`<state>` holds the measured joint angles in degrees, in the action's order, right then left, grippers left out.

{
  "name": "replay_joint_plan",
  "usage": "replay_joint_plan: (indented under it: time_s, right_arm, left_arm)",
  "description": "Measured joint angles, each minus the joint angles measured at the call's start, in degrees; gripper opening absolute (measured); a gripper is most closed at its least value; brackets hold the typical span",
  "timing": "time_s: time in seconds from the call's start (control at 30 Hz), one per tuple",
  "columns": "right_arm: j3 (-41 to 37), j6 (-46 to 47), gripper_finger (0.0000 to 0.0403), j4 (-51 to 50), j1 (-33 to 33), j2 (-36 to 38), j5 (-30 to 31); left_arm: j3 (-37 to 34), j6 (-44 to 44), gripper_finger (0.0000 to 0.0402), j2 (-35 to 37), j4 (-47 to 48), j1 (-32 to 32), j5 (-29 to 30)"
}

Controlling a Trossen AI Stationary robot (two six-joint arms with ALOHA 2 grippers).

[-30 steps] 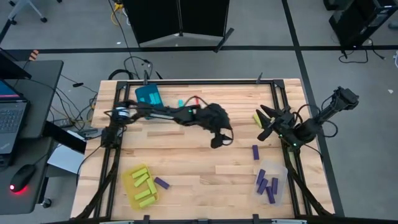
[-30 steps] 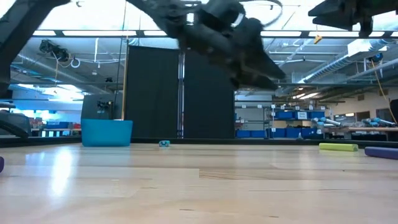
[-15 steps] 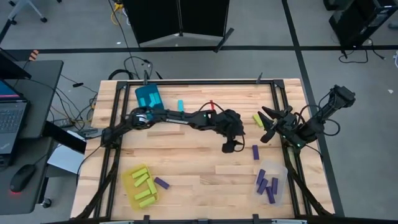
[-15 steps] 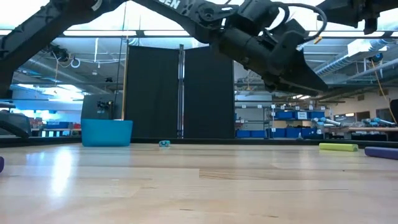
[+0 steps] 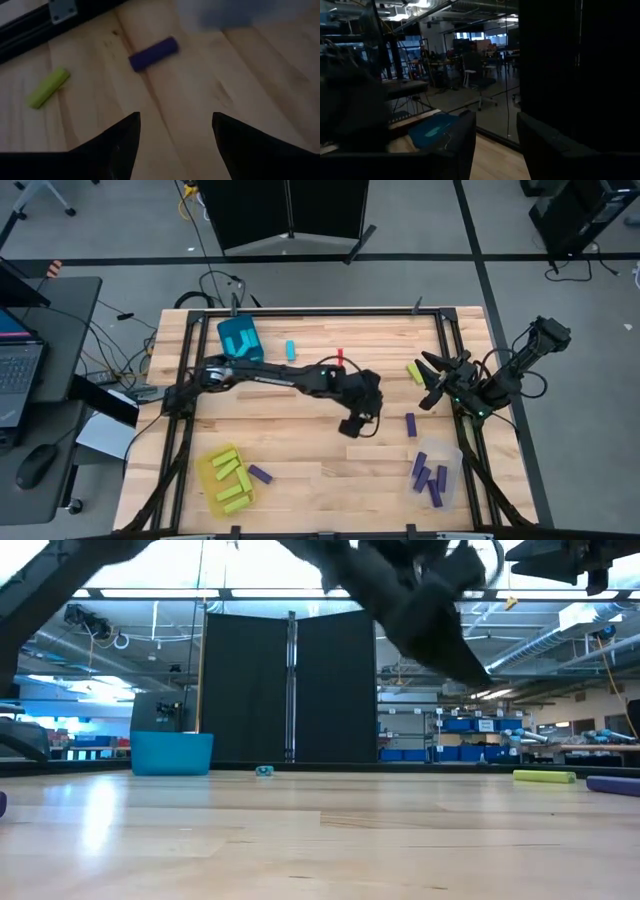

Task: Sort blocks
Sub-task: Put the purple block into the transparent bin

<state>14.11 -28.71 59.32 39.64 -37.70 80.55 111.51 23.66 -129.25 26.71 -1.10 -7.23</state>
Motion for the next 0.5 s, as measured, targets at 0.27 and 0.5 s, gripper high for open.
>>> replay_joint_plan:
  time_s: [0.27,0.5]
  right_arm:
    - [0.0,0.0,0.0154,0.0,0.0,-0.1,-0.8]
    - [0.0,0.0,0.0154,-0.1,0.0,-0.5,-2.6]
  left_arm:
    - [-9.2,-0.6,0.0223,14.0,6.4,-6.8,11.2]
    - [-27.6,-11.0,0.0203,29.4,11.6,-13.1,15.5]
